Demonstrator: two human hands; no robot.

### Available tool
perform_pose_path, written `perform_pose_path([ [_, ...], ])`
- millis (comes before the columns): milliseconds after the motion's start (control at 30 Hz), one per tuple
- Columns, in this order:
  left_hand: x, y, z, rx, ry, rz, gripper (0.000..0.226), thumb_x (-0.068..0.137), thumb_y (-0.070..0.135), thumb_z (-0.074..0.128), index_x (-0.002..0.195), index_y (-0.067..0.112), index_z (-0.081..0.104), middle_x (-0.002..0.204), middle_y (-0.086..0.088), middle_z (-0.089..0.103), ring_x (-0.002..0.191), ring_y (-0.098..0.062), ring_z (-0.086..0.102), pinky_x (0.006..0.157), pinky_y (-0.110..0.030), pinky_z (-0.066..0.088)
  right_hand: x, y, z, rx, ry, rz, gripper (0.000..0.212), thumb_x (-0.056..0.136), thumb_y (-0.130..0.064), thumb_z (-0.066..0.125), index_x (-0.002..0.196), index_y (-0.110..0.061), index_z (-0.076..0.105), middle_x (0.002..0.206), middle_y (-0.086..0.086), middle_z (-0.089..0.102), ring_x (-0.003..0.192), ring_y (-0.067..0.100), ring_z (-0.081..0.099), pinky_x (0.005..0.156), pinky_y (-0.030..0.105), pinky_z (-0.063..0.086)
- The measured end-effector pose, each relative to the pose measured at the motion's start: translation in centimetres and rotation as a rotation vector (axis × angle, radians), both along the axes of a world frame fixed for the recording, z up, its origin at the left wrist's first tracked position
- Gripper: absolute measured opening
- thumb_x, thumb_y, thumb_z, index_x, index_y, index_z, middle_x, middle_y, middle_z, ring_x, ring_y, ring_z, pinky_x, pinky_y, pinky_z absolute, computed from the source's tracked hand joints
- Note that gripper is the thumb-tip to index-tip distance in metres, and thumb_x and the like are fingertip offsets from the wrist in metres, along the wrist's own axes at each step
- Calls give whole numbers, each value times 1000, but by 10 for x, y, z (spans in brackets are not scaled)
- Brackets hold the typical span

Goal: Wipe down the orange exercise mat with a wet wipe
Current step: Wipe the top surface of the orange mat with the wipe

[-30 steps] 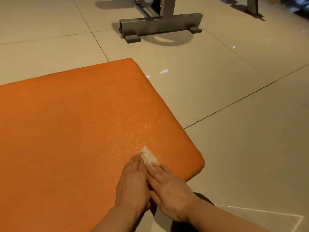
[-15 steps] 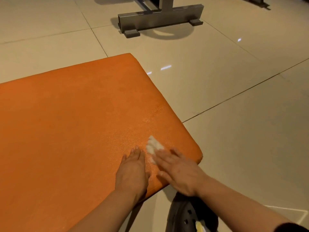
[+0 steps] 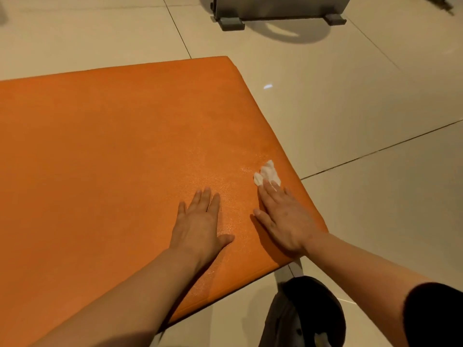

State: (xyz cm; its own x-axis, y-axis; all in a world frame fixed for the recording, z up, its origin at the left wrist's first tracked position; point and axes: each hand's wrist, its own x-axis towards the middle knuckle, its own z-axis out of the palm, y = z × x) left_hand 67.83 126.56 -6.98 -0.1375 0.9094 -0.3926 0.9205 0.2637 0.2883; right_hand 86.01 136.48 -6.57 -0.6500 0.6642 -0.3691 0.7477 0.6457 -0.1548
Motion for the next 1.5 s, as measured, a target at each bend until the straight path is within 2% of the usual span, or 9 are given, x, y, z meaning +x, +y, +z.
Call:
perform_pose_path([
  [167, -1, 0, -4, -15, 38, -12, 97, 89, 61, 49, 153, 18, -11, 159, -6, -20, 148, -22, -15, 119, -49, -3, -18, 1, -2, -66, 24, 261, 73, 92, -60, -1, 155, -23, -4, 159, -7, -12, 147, 5, -11, 116, 27, -16],
  [333, 0, -2, -8, 2, 44, -3, 98, 90, 61, 47, 152, 19, -14, 158, -5, -22, 147, -21, -18, 119, -49, -4, -25, 33, -9, 56, 0, -15, 67, 98, -56, 3, 155, -19, -3, 161, -2, -10, 149, 11, -8, 118, 31, -13],
  [533, -2, -4, -10, 21, 54, -11, 95, 89, 66, 41, 151, 23, -18, 155, 0, -27, 146, -16, -20, 119, -46, -5, -41, 31, -11, -41, 64, 269, 68, 95, -56, -1, 155, -24, 1, 160, -7, -6, 148, 8, -8, 117, 28, -17],
  [600, -7, -3, -14, 67, 47, -29, 94, 85, 71, 38, 154, 24, -6, 159, 0, -14, 149, -19, -4, 118, -45, 3, -43, 56, -18, 41, 59, 155, 70, 93, -57, -3, 155, -25, 1, 162, -6, -3, 149, 9, -4, 120, 34, -12],
  [700, -19, 0, -14, 206, 6, -41, 75, 84, 67, 35, 138, 18, 51, 143, -6, 49, 122, -25, 52, 100, -40, 27, -53, 56, -23, 122, 59, -24, 73, 93, -58, -3, 156, -21, 3, 163, -2, -2, 149, 12, -7, 121, 38, -9],
  [767, -31, 10, -21, 340, 7, 6, 54, 94, 51, 38, 126, 14, 61, 130, -7, 59, 108, -25, 56, 97, -39, 30, -67, 31, -21, 93, 97, -39, 77, 94, -61, -1, 156, -17, 8, 162, 1, -1, 149, 16, -6, 121, 37, -8],
  [900, -60, 46, -27, 447, 22, 140, 43, 97, 28, 50, 136, 10, 51, 147, -11, 43, 131, -28, 43, 113, -45, 27, -87, 23, -20, 30, 172, 180, 70, 99, -55, 5, 152, -14, 26, 160, 5, 21, 149, 19, 12, 121, 35, -1],
  [1133, -92, 93, -32, 361, 64, 164, 60, 101, 35, 39, 153, 14, 18, 162, -3, 4, 149, -17, -1, 119, -36, -4, -105, 79, -30, 164, 150, -136, 68, 100, -51, 9, 155, -12, 17, 162, 6, 9, 150, 18, 5, 120, 32, -7],
  [1500, -138, 162, -48, 325, 199, 263, 63, 102, 45, 21, 155, 13, 7, 162, -3, 1, 149, -16, -4, 120, -41, -5, -154, 144, -32, 118, 199, -74, 64, 103, -48, 14, 155, -13, 2, 163, 4, 0, 149, 14, -3, 120, 30, -8],
])
